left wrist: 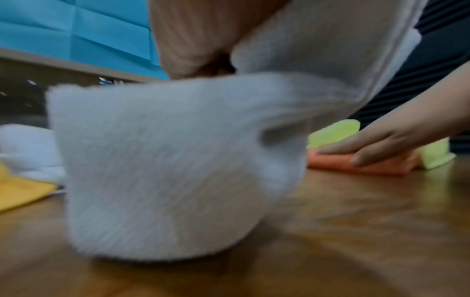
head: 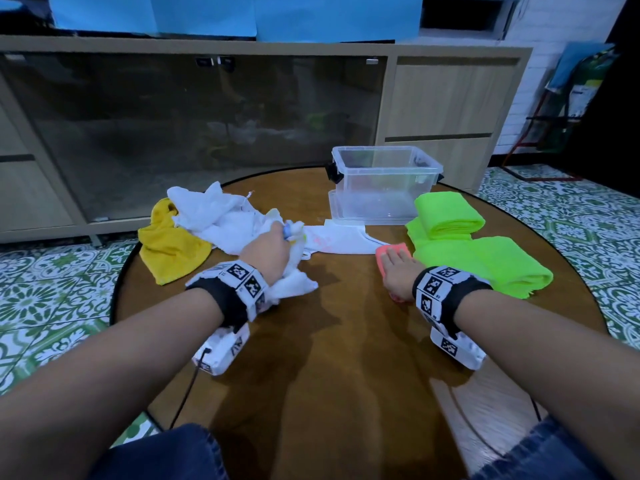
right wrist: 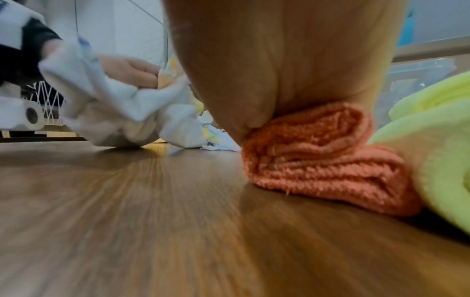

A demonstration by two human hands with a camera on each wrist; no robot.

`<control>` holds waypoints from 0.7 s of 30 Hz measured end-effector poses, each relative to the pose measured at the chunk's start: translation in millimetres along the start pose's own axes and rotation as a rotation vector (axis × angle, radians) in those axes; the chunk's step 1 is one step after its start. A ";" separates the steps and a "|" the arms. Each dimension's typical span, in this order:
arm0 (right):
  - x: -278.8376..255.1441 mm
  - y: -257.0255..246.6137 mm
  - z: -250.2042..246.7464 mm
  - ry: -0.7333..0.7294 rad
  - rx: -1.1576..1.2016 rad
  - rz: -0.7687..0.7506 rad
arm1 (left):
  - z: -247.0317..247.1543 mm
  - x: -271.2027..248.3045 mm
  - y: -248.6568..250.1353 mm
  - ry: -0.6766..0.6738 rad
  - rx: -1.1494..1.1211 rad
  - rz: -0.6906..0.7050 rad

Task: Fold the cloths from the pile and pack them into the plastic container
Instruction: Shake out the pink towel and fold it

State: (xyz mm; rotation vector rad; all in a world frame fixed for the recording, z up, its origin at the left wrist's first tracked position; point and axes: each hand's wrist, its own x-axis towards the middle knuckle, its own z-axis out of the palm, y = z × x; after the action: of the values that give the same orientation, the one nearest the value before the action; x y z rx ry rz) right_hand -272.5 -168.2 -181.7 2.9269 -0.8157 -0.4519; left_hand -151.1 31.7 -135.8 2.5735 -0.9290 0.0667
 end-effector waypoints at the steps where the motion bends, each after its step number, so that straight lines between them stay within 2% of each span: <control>1: 0.4 0.2 0.0 -0.006 0.001 0.005 | 3.5 -0.8 9.4 0.012 -0.083 0.020; 5: 0.4 2.1 0.6 0.031 0.032 -0.005 | 7.6 -0.9 46.2 -0.050 -0.658 0.045; 6: 1.4 3.5 1.2 0.027 0.030 -0.003 | 5.5 -1.7 53.6 -0.035 -0.714 0.048; 9: 0.0 8.5 -2.6 -0.009 0.030 0.023 | -1.5 -8.3 64.4 -0.007 -0.685 0.068; 11: -7.1 11.4 -12.4 0.056 0.042 -0.016 | 1.4 -9.0 59.7 -0.025 -0.664 0.039; 12: -9.9 11.5 -18.2 0.124 0.104 -0.052 | 3.9 -8.0 56.0 -0.034 -0.670 0.021; 14: -16.0 7.1 -33.4 0.207 0.469 -0.156 | 7.4 -5.7 50.9 -0.070 -0.712 -0.003; 16: -18.1 -3.4 -48.3 0.179 0.907 -0.236 | 6.3 -5.8 51.1 -0.094 -0.724 0.014; 17: -19.4 -9.9 -54.0 0.158 1.049 -0.278 | 5.5 -6.2 51.8 -0.093 -0.728 0.026; 19: -25.1 -23.9 -61.4 0.113 1.183 -0.373 | 4.8 -6.9 52.1 -0.103 -0.757 0.044; 21: -31.1 -33.2 -64.4 0.082 1.121 -0.418 | 7.0 -6.8 50.0 -0.126 -0.753 0.059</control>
State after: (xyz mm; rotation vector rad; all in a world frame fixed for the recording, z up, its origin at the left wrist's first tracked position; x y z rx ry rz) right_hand -262.2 -124.4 -117.0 4.1319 -0.5164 0.2322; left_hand -188.1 -1.8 -125.7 1.8656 -0.8595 -0.3645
